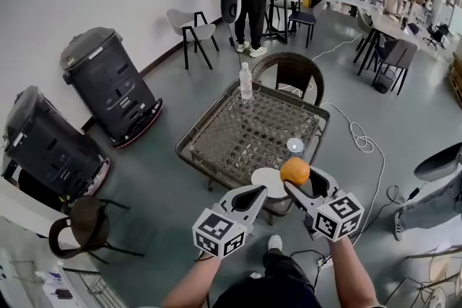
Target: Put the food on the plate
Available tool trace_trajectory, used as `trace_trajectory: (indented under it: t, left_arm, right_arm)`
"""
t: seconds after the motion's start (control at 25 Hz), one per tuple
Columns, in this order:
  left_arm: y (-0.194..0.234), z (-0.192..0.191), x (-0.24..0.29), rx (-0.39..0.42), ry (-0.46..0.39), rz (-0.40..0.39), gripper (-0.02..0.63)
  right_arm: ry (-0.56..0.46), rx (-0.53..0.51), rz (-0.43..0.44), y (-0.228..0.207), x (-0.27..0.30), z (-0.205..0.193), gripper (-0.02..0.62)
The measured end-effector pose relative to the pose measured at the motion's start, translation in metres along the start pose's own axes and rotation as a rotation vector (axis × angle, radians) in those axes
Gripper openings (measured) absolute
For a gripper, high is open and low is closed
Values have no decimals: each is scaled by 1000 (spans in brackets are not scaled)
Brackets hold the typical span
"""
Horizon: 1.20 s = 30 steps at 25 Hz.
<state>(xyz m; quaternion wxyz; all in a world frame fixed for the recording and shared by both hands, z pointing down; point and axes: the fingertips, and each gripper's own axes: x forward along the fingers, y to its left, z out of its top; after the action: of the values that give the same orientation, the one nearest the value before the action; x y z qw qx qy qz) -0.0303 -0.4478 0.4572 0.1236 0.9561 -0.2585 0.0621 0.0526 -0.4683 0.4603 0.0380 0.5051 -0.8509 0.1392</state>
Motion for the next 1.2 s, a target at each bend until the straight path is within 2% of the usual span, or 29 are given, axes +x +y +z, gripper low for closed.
trace_trajectory:
  t: [0.16,0.36,0.6,0.84,0.96,1.2]
  left_arm:
    - [23,-8,27,1,29,31,9]
    - [41,-28,60,-1,86,60,9]
    - [58,-61,77,-39,162,87,9]
    - [64,-87,87,-83,219,101,9]
    - [62,-98,90,-105,247,117,9]
    - [64,-111,86,-137,268,174,9]
  right_arm:
    - [137,-52,42,-28,36,-33,288]
    - [297,-53,67,-64,70,-84,288]
    - [476,-68,94,-86,102,-151,288]
    - [602,-138,134,-94,126,-200,288]
    - [653,-198,159,-95,130,-219,288]
    - [801,-391,228,-92,135,-254,288]
